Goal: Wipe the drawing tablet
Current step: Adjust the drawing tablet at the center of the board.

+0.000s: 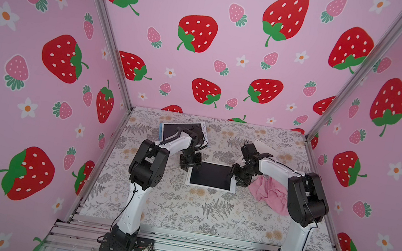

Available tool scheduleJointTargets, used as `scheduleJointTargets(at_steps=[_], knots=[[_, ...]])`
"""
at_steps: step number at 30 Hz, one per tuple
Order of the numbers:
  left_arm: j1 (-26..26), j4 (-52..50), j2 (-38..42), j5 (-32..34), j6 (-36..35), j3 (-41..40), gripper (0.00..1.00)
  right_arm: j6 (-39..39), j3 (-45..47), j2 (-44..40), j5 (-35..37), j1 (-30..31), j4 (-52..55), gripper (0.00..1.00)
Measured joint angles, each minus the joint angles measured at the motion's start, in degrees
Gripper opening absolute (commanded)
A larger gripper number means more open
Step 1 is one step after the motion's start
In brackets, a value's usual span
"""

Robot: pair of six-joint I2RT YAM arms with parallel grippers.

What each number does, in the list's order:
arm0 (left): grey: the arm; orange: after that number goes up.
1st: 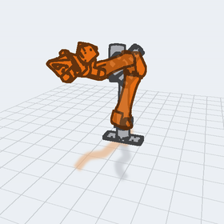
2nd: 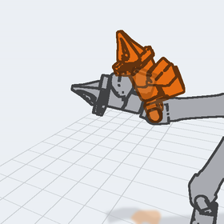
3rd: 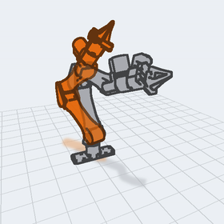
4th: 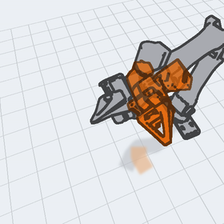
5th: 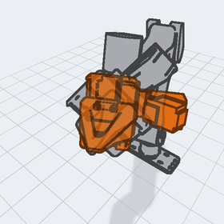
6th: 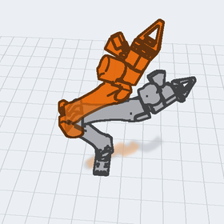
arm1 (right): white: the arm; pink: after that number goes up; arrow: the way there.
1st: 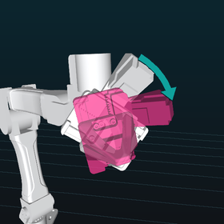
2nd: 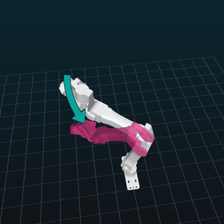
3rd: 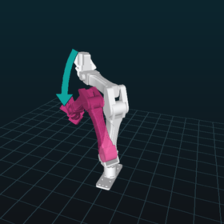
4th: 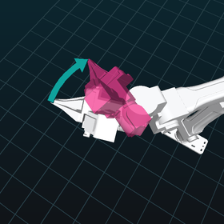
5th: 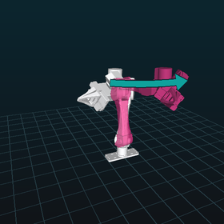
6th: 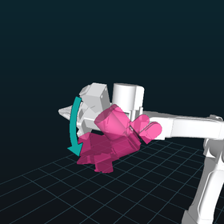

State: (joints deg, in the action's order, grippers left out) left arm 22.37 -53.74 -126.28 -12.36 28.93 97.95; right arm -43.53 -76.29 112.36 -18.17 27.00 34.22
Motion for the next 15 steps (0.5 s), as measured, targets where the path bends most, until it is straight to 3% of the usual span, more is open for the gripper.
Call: scheduleJointTargets(at_steps=[8, 15], knots=[[-0.2, -2.0, -0.7, -0.2, -5.8, 1.2, 0.62, 0.5, -3.2, 2.1, -1.3, -0.3, 0.6, 0.64], [-0.8, -2.3, -0.8, -0.2, -6.2, 1.2, 0.62, 0.9, -6.1, 2.2, -1.5, -0.4, 1.2, 0.64]])
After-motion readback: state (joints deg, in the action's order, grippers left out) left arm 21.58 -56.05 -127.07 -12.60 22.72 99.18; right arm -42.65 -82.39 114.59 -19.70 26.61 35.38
